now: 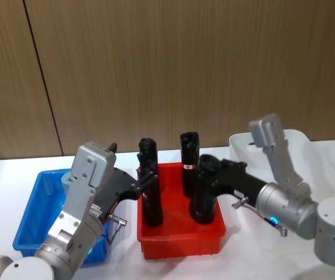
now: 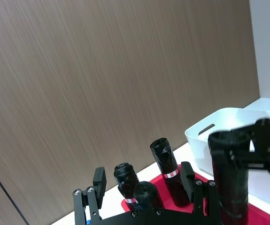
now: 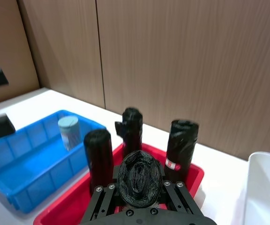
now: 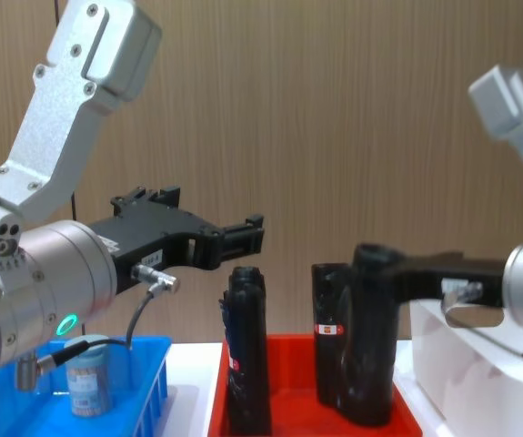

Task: Pick the cotton swabs from the blue box and place them into the white box.

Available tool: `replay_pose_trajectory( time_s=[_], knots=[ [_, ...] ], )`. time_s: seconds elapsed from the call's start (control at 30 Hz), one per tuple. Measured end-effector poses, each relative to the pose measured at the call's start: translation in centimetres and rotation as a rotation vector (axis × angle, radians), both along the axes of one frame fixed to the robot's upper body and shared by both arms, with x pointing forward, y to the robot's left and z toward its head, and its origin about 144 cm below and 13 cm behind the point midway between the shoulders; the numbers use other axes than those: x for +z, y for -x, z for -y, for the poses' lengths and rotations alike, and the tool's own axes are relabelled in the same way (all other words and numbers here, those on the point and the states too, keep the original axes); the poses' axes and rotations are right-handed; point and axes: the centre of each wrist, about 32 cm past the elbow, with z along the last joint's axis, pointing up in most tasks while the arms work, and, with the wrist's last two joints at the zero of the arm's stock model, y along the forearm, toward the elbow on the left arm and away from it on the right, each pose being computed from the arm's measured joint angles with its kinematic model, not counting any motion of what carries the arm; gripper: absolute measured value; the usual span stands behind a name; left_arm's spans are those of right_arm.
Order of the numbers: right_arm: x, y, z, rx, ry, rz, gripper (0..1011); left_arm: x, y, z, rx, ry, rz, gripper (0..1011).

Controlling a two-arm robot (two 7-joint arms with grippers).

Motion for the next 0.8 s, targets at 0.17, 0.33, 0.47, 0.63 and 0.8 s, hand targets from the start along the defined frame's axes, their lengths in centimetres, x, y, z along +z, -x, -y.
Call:
replay_pose_trajectory(
  time_s=[0.17, 0.33, 0.47, 0.63, 0.8],
  knots=[
    [1.2, 0.3, 0.7, -0.013, -0.017, 0.033, 369, 0.0, 0.0, 0.0, 0.000, 0.000, 0.000, 1004],
    [2.5, 0.4, 1.4, -0.030, -0.032, 0.066, 358, 0.0, 0.0, 0.0, 0.000, 0.000, 0.000, 1004],
    [3.7, 0.4, 2.3, -0.051, -0.045, 0.098, 358, 0.0, 0.0, 0.0, 0.000, 0.000, 0.000, 1004],
    [4.8, 0.4, 3.1, -0.074, -0.052, 0.133, 358, 0.0, 0.0, 0.0, 0.000, 0.000, 0.000, 1004],
    [5.8, 0.2, 4.1, -0.107, -0.047, 0.174, 358, 0.0, 0.0, 0.0, 0.000, 0.000, 0.000, 1004]
  ],
)
